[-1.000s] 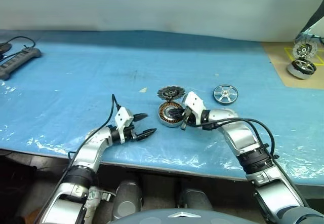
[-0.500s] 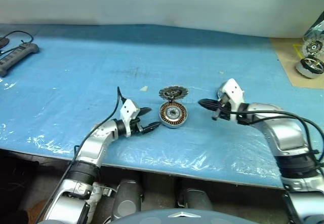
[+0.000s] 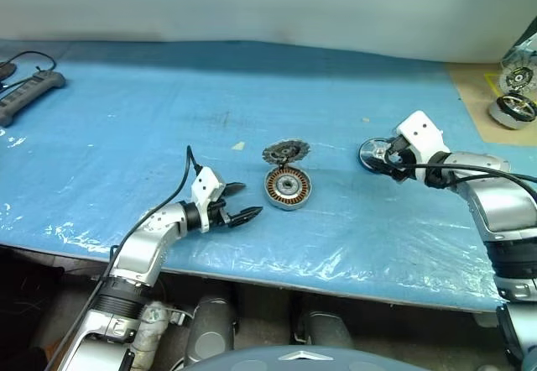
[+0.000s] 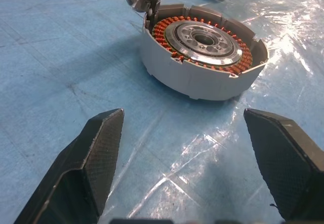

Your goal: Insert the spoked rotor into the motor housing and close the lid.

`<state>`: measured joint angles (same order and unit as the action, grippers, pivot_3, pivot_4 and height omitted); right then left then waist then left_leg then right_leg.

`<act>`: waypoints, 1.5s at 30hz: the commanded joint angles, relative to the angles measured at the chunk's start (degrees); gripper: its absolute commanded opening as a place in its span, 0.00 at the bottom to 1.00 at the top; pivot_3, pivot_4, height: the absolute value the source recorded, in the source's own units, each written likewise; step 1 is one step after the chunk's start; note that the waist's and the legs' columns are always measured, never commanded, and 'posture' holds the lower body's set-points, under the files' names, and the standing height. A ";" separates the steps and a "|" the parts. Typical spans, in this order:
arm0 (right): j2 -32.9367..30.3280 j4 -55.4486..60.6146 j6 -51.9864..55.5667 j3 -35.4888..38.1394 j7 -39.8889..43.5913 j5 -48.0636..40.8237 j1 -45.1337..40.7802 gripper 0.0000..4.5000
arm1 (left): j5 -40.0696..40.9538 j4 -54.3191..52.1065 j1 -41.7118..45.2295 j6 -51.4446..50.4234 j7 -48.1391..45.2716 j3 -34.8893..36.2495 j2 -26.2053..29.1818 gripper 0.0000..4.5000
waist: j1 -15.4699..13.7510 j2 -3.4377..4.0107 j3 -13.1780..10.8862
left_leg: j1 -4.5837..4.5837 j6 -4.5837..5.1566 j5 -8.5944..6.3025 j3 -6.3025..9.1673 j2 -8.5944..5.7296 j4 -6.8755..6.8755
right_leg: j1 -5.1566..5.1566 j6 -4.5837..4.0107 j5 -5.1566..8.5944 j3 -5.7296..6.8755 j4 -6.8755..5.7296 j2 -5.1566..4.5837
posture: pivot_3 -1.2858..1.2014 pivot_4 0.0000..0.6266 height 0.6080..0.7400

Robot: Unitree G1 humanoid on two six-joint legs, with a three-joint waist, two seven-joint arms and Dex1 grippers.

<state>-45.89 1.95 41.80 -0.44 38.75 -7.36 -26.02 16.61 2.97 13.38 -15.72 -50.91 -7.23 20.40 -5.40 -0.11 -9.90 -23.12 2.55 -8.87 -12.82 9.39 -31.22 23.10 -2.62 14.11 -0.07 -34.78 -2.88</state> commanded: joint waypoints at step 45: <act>14.25 9.83 7.12 12.10 5.58 -21.93 3.75 0.32 | -6.06 22.08 15.48 7.56 3.61 -3.77 -10.97 0.90 | -0.20 0.14 -0.04 | -0.09 0.16 0.10 0.05 0.01 -0.35 | 0.05 -0.02 -0.06 0.26 -0.42 -0.17 | 0.52 0.24 1.00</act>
<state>-31.58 8.34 47.10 9.57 42.68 -25.08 -23.49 10.88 23.99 28.25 -8.15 -47.45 -11.47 9.58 -5.60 0.03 -9.94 -23.22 2.78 -8.82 -12.78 9.43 -31.65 23.13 -2.65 14.06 0.23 -35.23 -3.05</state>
